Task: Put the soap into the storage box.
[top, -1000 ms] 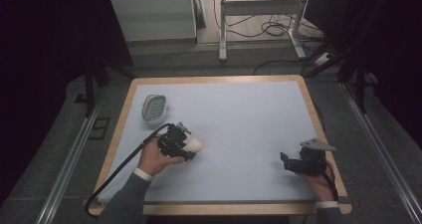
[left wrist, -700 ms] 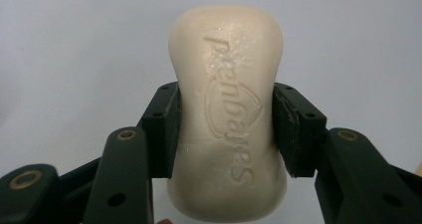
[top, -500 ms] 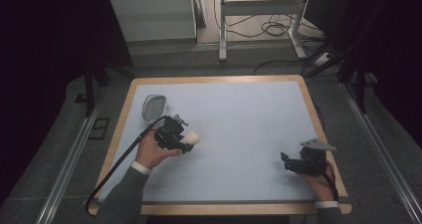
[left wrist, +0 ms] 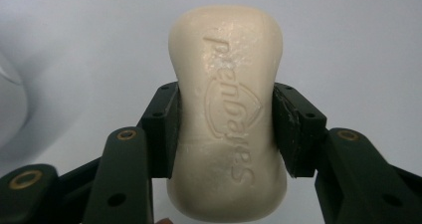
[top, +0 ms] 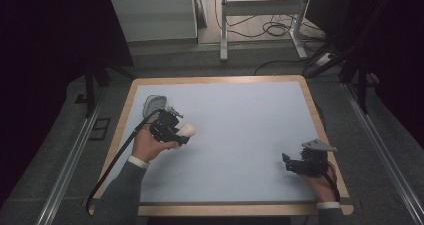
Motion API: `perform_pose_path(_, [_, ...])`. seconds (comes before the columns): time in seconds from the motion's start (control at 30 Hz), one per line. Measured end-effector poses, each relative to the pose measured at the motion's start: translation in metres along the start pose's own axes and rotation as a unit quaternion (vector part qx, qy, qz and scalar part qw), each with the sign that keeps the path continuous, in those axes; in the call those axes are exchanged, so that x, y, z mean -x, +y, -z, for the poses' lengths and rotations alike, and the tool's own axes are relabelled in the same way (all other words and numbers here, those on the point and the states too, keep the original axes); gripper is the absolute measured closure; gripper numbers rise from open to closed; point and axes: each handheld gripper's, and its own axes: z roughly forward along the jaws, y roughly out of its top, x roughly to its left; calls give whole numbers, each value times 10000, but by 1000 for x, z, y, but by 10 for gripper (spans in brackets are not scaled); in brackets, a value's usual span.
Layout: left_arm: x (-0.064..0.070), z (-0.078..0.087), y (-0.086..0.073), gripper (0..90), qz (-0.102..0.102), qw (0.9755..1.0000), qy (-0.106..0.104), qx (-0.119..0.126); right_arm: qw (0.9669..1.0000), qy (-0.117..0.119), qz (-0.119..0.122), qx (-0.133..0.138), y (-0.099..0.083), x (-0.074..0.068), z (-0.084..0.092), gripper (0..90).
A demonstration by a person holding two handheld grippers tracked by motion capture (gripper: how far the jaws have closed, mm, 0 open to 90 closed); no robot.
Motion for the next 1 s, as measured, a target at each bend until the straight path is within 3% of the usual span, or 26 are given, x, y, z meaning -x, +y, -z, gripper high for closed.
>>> perform_pose_path(0.33, [-7,3,6,494,24,10000,82,-8,10000,-12,13,-38,-1,1,-1,69])
perform_pose_path(1.0, [-31,5,11,494,271,9994,219,24,10000,-53,-10,-75,-2,1,-3,69])
